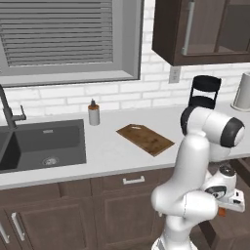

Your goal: Pick up the knife from the drawer and place it on the cutting board. Then place the meat from the plate to the cutting board.

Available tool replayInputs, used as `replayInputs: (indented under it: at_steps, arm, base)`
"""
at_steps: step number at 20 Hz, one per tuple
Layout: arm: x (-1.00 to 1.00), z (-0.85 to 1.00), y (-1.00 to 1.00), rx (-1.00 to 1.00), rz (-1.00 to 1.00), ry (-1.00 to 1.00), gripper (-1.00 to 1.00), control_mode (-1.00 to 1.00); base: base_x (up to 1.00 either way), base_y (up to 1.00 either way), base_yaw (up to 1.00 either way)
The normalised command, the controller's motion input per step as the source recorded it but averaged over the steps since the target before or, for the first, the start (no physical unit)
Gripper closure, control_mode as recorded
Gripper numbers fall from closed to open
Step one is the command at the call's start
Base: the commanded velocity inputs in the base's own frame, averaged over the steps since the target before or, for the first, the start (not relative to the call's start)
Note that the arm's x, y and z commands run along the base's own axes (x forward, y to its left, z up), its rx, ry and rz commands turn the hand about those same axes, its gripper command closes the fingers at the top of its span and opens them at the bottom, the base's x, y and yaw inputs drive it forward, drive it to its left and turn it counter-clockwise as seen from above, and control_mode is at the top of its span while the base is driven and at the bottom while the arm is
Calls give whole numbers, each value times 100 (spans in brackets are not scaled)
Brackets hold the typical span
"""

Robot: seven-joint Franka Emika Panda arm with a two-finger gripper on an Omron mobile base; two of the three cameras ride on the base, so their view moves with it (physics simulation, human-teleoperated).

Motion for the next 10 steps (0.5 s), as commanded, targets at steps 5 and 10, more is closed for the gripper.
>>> replayInputs:
  at_steps: [5,10]
  arm:
    - [-50,100,0,0,-11,12,100,-100]
    - [-25,100,0,0,-10,18,100,-100]
  base:
    - [0,0,0]
    - [0,0,0]
